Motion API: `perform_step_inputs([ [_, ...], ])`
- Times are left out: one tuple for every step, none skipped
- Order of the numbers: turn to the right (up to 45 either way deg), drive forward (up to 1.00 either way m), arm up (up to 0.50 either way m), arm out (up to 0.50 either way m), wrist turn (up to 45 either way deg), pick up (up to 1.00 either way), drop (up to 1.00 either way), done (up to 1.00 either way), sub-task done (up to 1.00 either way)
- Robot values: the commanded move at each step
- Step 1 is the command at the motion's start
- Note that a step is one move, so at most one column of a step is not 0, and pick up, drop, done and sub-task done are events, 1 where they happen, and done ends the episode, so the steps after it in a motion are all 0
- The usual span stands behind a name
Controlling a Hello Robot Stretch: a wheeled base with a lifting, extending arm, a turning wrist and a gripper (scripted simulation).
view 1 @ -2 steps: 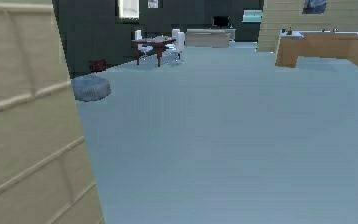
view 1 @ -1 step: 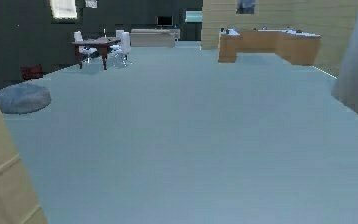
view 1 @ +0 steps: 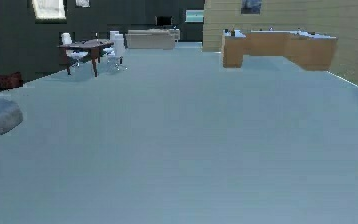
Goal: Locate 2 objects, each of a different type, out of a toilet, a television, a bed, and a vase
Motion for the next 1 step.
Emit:
perform_step_inputs([
  [-30.0, 0.00, 0.00, 0.00, 0.0, 0.00, 0.00, 0.00, 0.00],
])
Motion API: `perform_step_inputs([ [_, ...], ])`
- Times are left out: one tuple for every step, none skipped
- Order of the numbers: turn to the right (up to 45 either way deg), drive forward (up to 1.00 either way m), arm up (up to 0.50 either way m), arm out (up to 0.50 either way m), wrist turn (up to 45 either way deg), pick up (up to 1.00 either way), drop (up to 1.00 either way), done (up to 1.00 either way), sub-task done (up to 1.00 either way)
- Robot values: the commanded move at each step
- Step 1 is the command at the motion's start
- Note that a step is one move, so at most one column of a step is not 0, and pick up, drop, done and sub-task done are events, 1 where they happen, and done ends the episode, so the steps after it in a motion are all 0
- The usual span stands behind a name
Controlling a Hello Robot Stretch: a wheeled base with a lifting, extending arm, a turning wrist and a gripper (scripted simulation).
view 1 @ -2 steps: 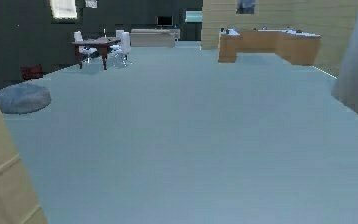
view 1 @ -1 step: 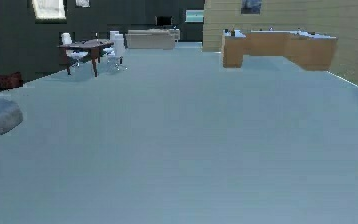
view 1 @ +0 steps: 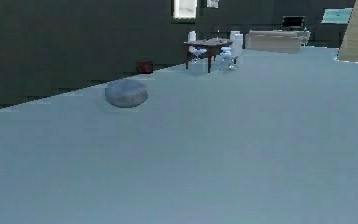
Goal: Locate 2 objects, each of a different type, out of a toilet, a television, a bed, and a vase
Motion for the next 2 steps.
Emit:
perform_step_inputs([
  [0.0, 0.55, 0.00, 0.00, 0.0, 0.00, 0.00, 0.00, 0.00],
  [0.0, 0.15, 0.00, 0.00, 0.0, 0.00, 0.00, 0.00, 0.00],
])
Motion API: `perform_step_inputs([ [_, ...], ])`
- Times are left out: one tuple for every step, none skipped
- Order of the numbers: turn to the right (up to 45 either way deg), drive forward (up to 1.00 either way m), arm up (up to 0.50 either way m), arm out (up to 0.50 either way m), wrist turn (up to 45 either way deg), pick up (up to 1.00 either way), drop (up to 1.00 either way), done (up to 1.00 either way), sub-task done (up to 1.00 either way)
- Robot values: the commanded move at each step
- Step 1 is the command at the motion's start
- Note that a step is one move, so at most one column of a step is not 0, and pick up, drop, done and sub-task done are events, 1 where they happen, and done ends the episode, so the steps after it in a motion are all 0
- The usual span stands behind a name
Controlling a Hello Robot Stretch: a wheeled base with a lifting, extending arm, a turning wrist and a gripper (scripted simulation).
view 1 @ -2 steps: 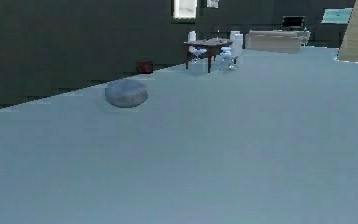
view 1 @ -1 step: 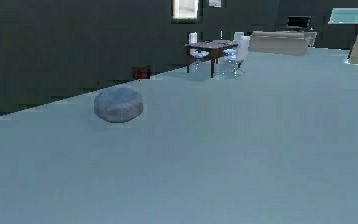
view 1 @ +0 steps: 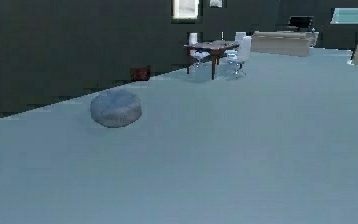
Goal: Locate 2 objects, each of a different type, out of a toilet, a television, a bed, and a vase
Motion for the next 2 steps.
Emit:
perform_step_inputs([
  [-45.0, 0.00, 0.00, 0.00, 0.0, 0.00, 0.00, 0.00, 0.00],
  [0.0, 0.45, 0.00, 0.00, 0.0, 0.00, 0.00, 0.00, 0.00],
])
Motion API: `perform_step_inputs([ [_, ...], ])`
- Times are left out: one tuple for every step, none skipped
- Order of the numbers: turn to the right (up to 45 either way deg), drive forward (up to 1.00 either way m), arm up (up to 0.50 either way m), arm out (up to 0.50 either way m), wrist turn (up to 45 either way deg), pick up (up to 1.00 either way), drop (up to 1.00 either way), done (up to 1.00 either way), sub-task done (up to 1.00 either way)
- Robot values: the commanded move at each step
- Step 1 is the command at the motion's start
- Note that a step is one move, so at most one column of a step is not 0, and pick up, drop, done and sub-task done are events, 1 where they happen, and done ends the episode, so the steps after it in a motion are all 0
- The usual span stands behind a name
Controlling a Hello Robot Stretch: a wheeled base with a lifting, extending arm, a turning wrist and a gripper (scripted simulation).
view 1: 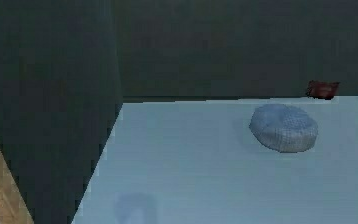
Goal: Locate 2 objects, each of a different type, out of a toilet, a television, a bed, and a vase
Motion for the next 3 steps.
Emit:
perform_step_inputs([
  [-45.0, 0.00, 0.00, 0.00, 0.0, 0.00, 0.00, 0.00, 0.00],
  [-9.0, 0.00, 0.00, 0.00, 0.0, 0.00, 0.00, 0.00, 0.00],
  [-3.0, 0.00, 0.00, 0.00, 0.0, 0.00, 0.00, 0.00, 0.00],
])
